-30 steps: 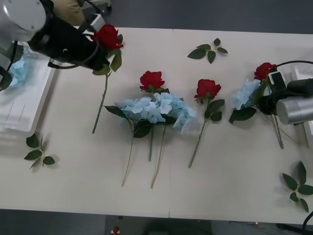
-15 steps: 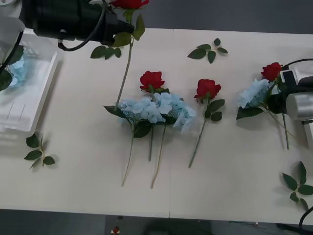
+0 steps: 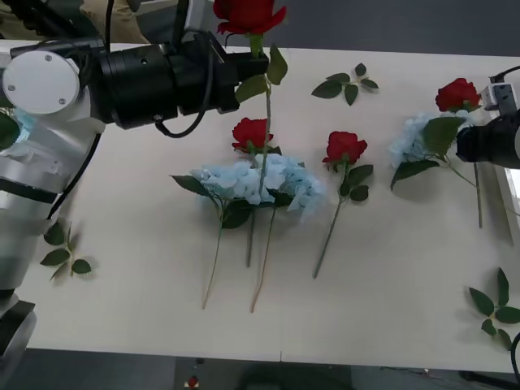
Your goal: Put the red flowers into the right box and the blue flowers into the left box
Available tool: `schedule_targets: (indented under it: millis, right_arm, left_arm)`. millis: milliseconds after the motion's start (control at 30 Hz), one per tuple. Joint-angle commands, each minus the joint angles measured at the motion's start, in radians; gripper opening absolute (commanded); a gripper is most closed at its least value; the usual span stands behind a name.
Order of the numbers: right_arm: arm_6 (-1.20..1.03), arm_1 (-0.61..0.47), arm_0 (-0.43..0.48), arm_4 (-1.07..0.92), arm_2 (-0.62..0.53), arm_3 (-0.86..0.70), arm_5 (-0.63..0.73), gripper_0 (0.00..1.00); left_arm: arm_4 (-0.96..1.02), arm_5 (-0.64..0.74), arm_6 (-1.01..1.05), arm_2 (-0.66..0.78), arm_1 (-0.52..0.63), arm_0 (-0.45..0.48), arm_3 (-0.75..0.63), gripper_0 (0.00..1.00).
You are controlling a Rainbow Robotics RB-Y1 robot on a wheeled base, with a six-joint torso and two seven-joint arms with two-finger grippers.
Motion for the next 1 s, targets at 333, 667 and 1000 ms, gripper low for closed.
schedule_targets:
  millis: [333, 667, 1000]
  right_arm:
    - [0.144, -0.044, 0.0, -0.305, -0.109, -0.106, 0.116, 0.0]
    - [0.27, -0.045, 0.037, -0.33, -0.164, -0.105, 0.125, 0.0]
    - [0.283, -0.05, 0.04, -0.325, -0.169, -0.105, 0.125, 0.57]
  left_arm:
    - [0.017, -0.157, -0.056, -0.128, -0.069, -0.023, -0.145, 0.0]
    - [-0.009, -0.195, -0.067, -0.165, -0.085, -0.052, -0.145, 0.0]
    - [-0.009, -0.209, -0.067, -0.165, -0.082, -0.053, -0.142, 0.0]
